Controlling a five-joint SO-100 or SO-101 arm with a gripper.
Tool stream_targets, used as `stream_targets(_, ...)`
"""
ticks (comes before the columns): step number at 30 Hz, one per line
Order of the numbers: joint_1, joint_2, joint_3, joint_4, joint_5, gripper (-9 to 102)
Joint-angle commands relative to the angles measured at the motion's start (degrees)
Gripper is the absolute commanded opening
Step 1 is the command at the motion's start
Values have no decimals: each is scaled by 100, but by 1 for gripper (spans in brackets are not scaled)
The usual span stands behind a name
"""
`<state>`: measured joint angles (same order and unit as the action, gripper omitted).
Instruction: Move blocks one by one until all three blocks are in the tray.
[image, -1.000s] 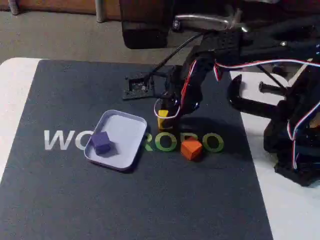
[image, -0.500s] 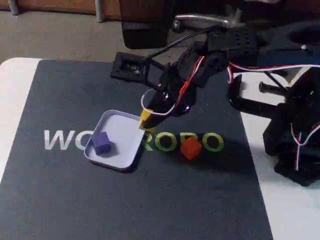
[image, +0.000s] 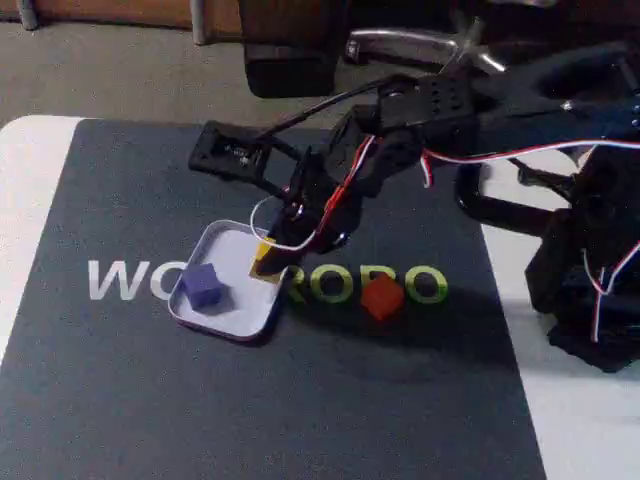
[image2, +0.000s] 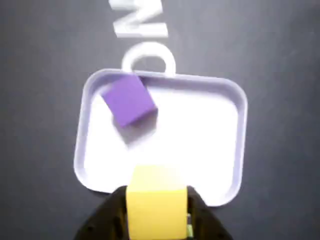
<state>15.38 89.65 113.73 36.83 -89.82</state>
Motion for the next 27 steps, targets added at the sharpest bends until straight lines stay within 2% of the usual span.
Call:
stream_targets(1,26,26,-308,-62,-44,11)
stream_targets(6,35,-9,-308,-62,-123,23)
stream_targets(14,123,114,-255,26,-615,25)
stream_targets(18,422,501,-167,668,-1881,24)
stream_targets(21,642,1151,378,747,-3146,24)
stream_targets(27,905,1380,501,1160,-4904,25)
